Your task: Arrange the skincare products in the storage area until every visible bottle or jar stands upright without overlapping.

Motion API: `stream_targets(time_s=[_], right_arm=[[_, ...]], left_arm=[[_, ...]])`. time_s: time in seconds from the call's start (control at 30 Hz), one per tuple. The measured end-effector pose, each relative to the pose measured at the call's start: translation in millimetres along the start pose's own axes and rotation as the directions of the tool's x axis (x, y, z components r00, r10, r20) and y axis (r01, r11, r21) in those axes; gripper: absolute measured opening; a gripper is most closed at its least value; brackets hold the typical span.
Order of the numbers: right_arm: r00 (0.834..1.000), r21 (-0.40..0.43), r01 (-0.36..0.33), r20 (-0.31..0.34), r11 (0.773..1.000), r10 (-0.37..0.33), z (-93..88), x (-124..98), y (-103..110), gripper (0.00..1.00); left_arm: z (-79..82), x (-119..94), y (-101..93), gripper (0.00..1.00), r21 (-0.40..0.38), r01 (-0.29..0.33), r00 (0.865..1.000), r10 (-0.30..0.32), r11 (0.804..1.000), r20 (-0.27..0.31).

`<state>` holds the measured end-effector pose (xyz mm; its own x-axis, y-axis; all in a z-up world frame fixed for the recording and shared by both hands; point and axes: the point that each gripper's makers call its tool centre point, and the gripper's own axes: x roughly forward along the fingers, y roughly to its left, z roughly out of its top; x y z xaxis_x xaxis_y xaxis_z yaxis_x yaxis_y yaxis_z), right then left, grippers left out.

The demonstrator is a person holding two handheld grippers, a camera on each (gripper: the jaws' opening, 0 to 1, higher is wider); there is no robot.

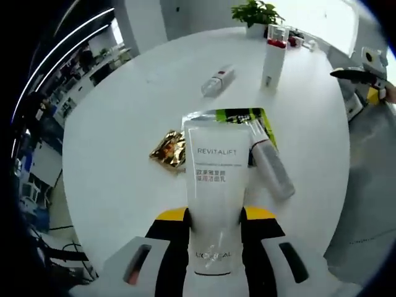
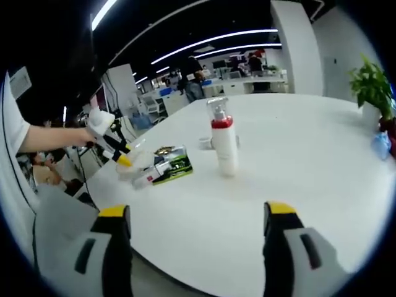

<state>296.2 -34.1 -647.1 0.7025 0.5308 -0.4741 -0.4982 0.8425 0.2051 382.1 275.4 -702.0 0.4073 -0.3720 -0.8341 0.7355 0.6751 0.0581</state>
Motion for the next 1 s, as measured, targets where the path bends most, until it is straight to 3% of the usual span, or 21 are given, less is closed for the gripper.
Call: stream_targets(time_s=[0.27, 0.73, 1.0], right_arm=[[1.000, -0.012, -0.018, 0.008, 1.000, 0.018, 1.8, 0, 5, 0.87], [0.997, -0.067, -0.073, 0.003, 0.995, 0.073, 3.5, -1, 21, 0.79], [0.991, -0.091, -0.131, -0.009, 0.987, 0.131, 2.3, 3, 42, 0.77]], left_arm=[[2.2, -13, -31.4, 0.29, -0.024, -0.005, 0.998, 0.006, 1.000, 0.061], [15.3, -32, -65.4, 0.29, -0.092, -0.001, 0.985, 0.017, 0.996, 0.173], [26.7, -39, -86.5, 0.29, -0.100, 0.020, 0.978, 0.002, 0.995, 0.211]])
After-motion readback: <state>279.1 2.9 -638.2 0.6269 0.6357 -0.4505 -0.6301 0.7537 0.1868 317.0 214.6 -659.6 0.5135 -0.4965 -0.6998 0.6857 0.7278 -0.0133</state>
